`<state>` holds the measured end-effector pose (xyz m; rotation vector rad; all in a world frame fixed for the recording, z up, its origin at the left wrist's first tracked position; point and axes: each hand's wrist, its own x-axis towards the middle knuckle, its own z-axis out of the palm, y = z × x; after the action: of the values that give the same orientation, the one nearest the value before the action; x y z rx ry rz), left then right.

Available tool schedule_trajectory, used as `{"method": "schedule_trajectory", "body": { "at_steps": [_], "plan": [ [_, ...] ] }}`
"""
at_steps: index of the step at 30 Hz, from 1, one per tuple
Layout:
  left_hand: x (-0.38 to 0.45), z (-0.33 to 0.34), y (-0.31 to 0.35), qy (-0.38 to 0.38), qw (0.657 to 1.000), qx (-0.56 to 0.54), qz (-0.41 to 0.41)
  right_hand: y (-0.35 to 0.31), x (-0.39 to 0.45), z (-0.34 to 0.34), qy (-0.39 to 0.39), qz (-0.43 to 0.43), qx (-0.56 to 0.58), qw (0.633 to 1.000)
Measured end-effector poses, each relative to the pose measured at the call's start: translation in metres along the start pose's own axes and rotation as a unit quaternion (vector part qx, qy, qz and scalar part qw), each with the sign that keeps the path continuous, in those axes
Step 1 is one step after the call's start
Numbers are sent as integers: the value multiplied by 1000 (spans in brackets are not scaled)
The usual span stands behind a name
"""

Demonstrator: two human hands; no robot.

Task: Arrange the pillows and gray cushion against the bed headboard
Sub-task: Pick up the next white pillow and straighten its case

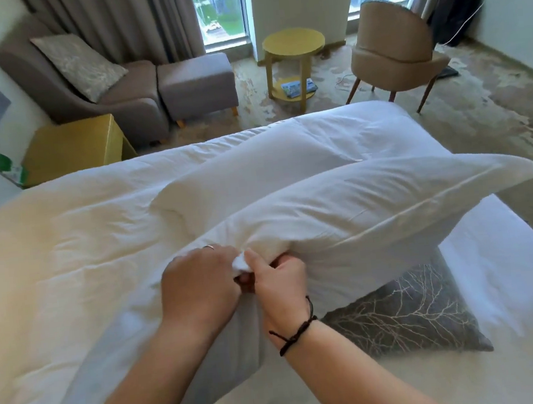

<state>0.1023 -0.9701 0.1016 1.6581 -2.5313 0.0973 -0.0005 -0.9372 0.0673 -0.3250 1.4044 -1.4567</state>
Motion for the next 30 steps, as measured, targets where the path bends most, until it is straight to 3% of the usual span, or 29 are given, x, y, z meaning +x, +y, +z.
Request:
{"method": "schedule_trajectory", "body": {
  "at_steps": [3,5,7,10,13,15,19,25,30],
  "plan": [
    [-16,44,-18,-155,982,-25,-102,27,-4,-2,-71,21,-143,987],
    [-32,75,-37,-174,972,-68,-144,34,-6,-16,-155,-39,-291,943],
    [-46,91,-52,-145,969,-100,-176,26,0,-35,-184,-176,-442,860],
    [-54,100,-60,-117,968,-127,-185,0,30,-60,-172,-369,-572,712],
    [-54,105,-52,-122,971,-113,-170,-24,68,-73,-226,-358,-720,550],
    [-56,107,-45,-123,971,-112,-174,-22,87,-80,-275,-335,-762,481],
    [-61,112,-37,-118,971,-115,-175,-6,107,-89,-284,-393,-754,444],
    [-69,117,-33,-99,982,-80,-143,12,127,-92,-275,-468,-713,445],
    [-71,119,-26,-123,984,-49,-117,19,133,-87,-277,-524,-688,419]
  ]
}}
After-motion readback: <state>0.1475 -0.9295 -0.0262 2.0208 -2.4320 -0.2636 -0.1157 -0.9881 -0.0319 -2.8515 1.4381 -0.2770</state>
